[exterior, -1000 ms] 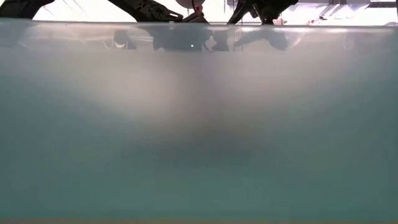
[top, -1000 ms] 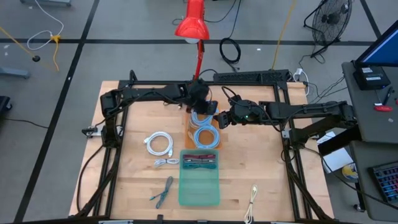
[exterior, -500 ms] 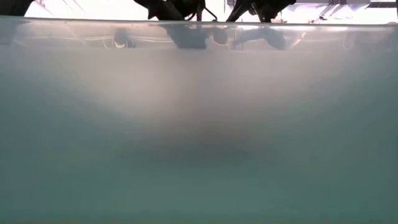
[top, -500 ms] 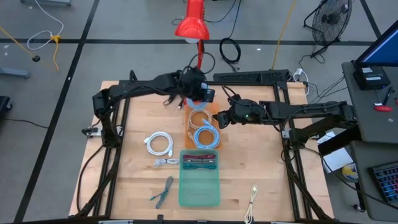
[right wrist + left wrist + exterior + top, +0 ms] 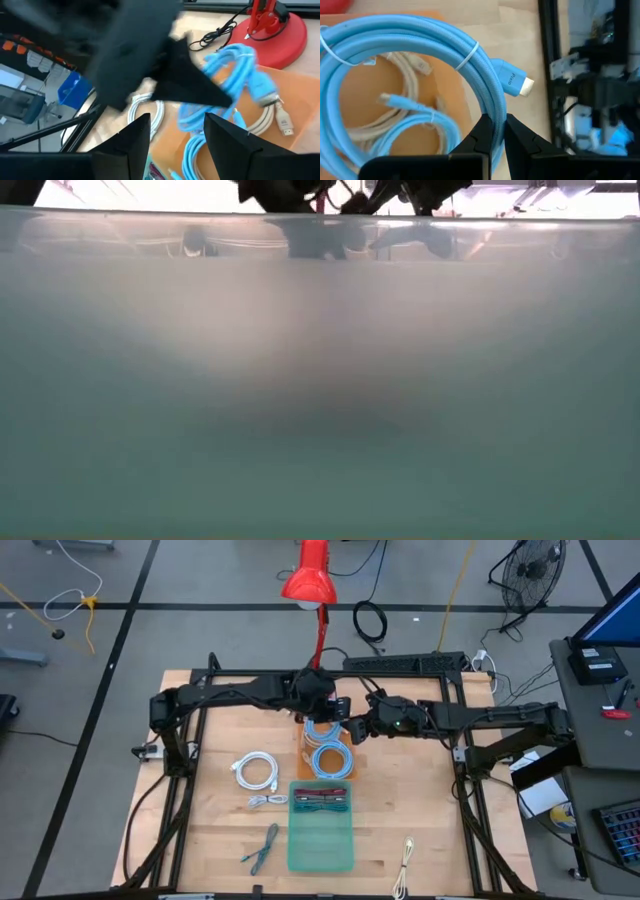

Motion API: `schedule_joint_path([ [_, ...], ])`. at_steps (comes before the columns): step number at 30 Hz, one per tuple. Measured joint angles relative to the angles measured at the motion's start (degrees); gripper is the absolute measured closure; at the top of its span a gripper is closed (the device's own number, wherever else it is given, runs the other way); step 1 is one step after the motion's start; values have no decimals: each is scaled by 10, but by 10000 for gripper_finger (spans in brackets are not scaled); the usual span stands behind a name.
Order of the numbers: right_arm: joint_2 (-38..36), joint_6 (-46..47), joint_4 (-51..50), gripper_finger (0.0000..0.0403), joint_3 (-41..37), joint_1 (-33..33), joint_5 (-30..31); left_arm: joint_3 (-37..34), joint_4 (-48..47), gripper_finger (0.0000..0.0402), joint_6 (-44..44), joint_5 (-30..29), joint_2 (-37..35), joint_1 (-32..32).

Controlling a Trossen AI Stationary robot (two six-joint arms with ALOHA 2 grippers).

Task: Sort cables
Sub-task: Put the blue video cable into the orange bin

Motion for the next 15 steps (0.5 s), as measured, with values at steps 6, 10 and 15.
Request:
schedule_joint_path([
  [6,0,1,0,229,0,14,0,-77,64,379,-4,21,0,25],
  [10,0,4,-1,229,0,16,0,-104,91,379,-4,26,0,33],
  [15,0,11,-1,229,0,16,0,-116,94,379,25,25,0,43],
])
